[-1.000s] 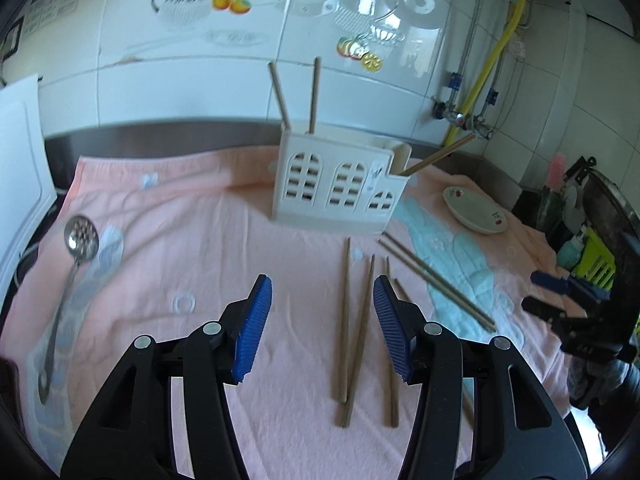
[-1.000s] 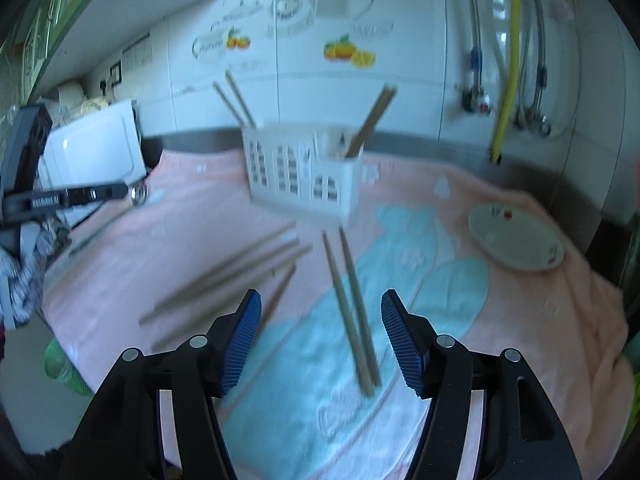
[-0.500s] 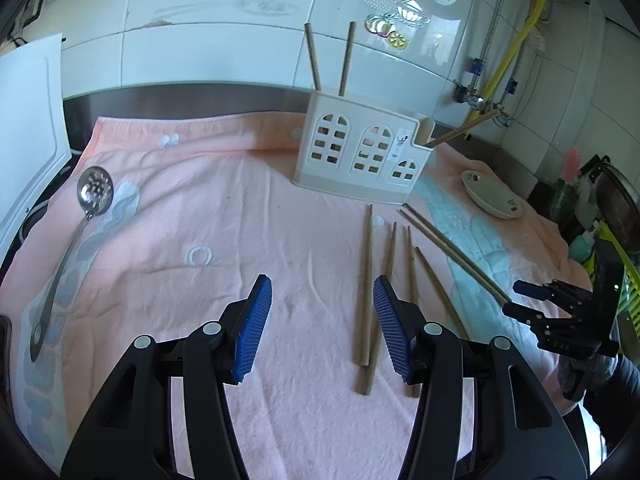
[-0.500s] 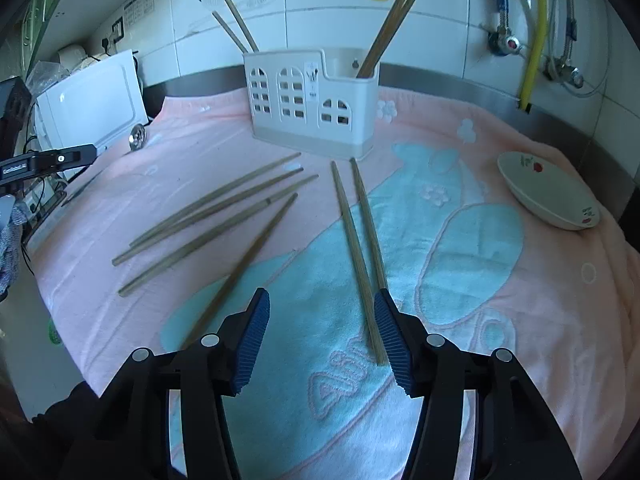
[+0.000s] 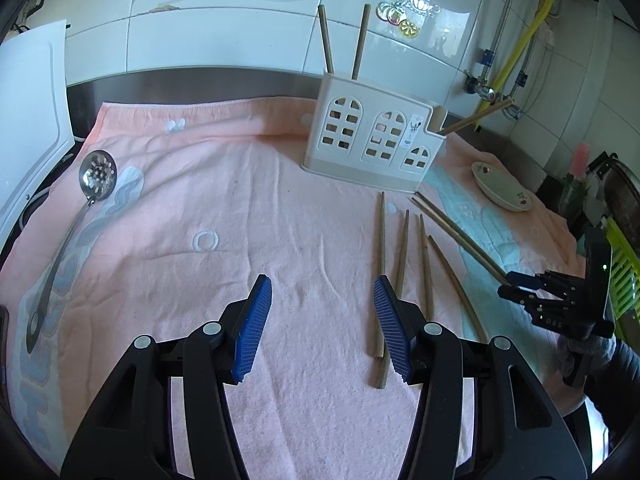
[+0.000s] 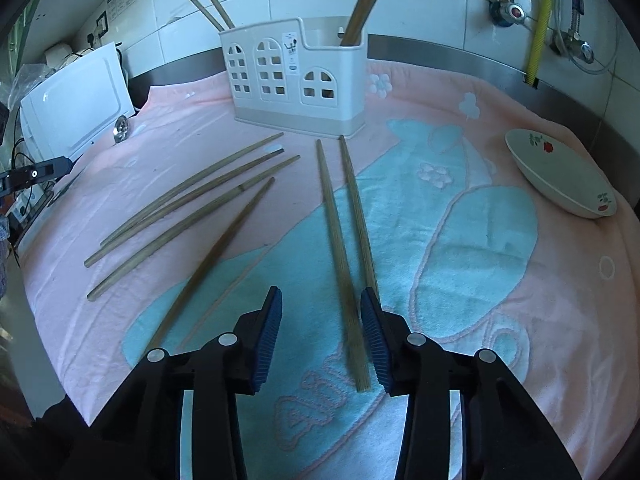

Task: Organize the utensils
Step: 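Lower the right tool onto a loose wooden chopstick and close it while the left tool grasps another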

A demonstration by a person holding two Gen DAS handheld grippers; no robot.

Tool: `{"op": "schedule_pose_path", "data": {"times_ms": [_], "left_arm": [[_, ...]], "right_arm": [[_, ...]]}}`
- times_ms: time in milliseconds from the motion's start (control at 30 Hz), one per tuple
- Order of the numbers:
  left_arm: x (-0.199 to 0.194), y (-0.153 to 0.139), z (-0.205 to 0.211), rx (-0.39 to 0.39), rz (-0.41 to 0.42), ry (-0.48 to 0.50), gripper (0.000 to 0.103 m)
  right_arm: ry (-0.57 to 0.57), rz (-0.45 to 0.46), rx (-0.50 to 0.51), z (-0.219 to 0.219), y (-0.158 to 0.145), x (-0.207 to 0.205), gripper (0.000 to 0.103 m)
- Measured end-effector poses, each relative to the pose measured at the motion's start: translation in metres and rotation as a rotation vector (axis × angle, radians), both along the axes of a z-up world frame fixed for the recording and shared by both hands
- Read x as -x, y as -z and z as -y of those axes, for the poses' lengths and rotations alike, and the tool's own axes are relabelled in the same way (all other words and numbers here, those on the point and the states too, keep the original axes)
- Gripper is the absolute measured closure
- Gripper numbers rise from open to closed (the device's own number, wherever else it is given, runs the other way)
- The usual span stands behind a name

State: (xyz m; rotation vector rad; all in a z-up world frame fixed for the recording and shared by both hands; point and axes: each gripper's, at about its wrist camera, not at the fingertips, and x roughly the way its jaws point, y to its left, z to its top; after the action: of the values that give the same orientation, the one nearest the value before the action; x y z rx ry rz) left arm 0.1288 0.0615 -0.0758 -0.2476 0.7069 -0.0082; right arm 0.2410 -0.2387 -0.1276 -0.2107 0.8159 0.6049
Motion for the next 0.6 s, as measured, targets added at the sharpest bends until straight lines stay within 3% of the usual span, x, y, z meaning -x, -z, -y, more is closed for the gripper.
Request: {"op": "schedule_pose_path", "data": {"times_ms": [367,600], "left_arm": [[-0.005,0.007,0.009,0.0,-0.016,0.023,0.05],[-0.01,0.017,0.027,-0.006,-0.046,0.084,0.05]], "right_arm": [[0.009,-0.015,0.002,0.007,0.005,0.005,0.087],[0.031,-0.017,-0.011,0.009,0.006,0.01,0.088]]}}
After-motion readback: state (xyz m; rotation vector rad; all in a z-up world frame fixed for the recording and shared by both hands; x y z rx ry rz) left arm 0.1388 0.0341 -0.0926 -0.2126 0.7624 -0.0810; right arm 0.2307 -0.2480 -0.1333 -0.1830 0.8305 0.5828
